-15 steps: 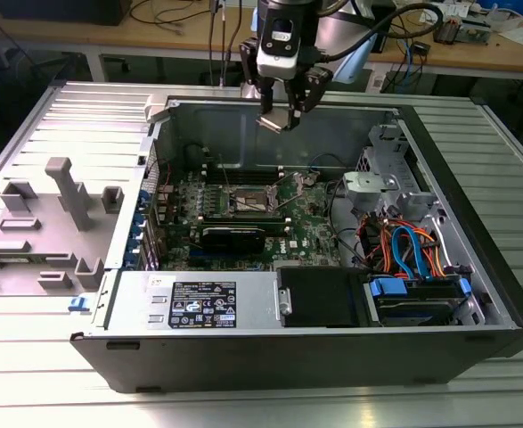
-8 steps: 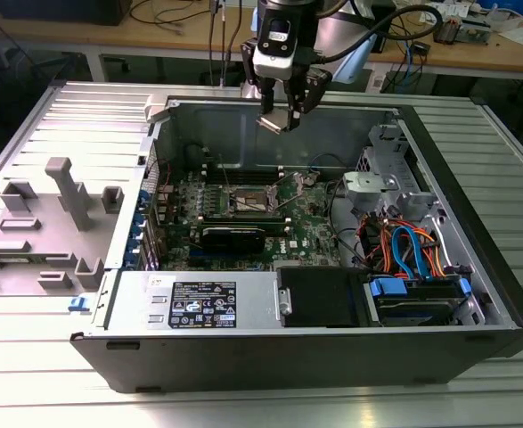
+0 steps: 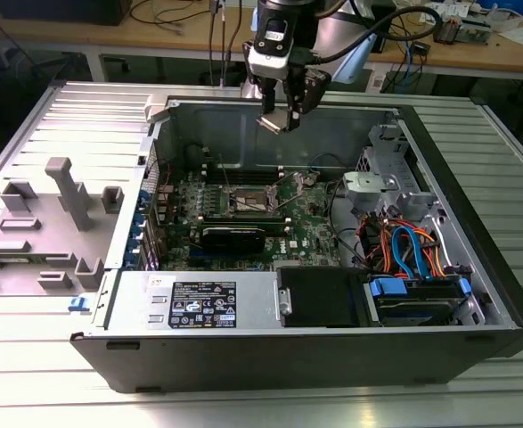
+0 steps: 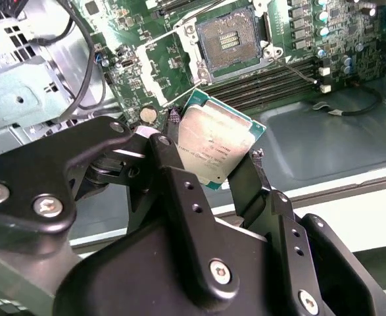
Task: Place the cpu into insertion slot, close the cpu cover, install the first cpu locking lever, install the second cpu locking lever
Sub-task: 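Place the cpu into insertion slot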
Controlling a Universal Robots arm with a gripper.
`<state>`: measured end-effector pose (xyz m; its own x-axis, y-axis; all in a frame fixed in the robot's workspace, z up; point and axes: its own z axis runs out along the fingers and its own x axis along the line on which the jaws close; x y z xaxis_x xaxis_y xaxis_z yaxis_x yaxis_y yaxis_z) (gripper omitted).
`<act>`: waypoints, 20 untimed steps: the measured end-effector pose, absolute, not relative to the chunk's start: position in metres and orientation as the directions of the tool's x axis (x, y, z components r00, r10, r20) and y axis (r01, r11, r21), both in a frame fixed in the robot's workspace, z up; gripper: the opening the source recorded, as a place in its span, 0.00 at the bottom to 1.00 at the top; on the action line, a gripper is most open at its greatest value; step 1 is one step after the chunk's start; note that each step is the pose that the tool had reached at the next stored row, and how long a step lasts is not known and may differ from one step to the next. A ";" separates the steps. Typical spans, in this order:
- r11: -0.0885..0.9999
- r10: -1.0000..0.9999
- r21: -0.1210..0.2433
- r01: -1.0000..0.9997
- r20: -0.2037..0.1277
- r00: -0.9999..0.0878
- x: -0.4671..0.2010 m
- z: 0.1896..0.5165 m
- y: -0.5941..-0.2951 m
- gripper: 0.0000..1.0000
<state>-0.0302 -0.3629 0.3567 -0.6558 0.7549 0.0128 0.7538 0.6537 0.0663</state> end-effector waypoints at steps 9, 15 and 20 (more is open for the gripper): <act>0.514 0.856 0.066 0.855 0.013 -0.516 -0.030 0.355 -0.363 0.55; 0.475 0.879 0.066 0.877 0.013 -0.477 -0.032 0.354 -0.363 0.55; 0.475 0.879 0.066 0.877 0.013 -0.477 -0.032 0.354 -0.363 0.55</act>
<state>-0.0318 -0.3631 0.3543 -0.4770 0.8788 0.0128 0.8774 0.4752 0.0663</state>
